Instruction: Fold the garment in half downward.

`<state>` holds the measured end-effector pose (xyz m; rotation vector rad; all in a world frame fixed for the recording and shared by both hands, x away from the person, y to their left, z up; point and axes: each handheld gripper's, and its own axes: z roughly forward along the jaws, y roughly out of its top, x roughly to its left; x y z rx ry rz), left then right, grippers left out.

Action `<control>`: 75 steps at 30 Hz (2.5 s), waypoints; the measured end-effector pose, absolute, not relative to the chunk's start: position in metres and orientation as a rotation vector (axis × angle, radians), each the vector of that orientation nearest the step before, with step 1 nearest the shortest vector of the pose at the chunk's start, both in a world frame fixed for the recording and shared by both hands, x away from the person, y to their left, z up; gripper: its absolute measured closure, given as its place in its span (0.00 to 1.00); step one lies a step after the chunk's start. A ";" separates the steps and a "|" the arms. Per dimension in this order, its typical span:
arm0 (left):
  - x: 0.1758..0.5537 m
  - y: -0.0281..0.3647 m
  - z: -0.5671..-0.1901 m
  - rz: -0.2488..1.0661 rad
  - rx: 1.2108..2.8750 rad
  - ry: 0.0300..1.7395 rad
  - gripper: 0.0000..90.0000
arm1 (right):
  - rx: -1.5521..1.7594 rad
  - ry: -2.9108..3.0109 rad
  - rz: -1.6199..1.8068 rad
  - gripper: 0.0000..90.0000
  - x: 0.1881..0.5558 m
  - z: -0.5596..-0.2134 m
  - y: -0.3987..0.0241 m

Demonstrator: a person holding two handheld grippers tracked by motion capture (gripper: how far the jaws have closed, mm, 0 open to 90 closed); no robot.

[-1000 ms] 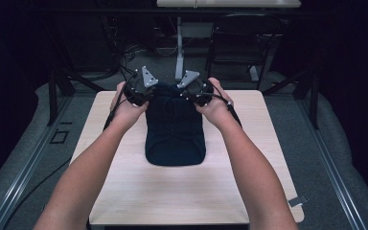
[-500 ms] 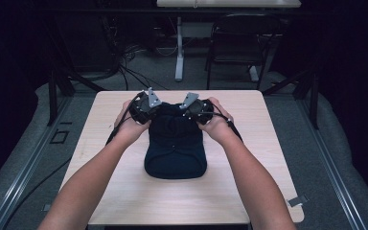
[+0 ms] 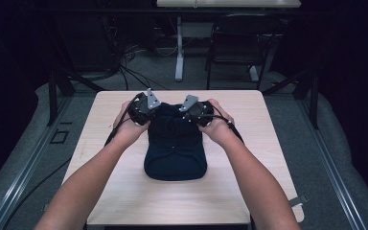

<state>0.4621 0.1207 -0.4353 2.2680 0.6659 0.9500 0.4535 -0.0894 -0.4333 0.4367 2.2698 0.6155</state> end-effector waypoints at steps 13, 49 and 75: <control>0.418 0.128 -0.462 0.885 2.281 0.558 0.89 | 0.340 2.311 0.645 0.94 0.416 -0.453 -0.101; 0.380 0.153 -0.472 0.697 2.296 0.505 0.89 | 0.254 2.385 0.663 0.94 0.365 -0.464 -0.098; 0.348 0.158 -0.510 0.542 2.405 0.441 0.87 | 0.235 2.521 0.594 0.95 0.322 -0.499 -0.091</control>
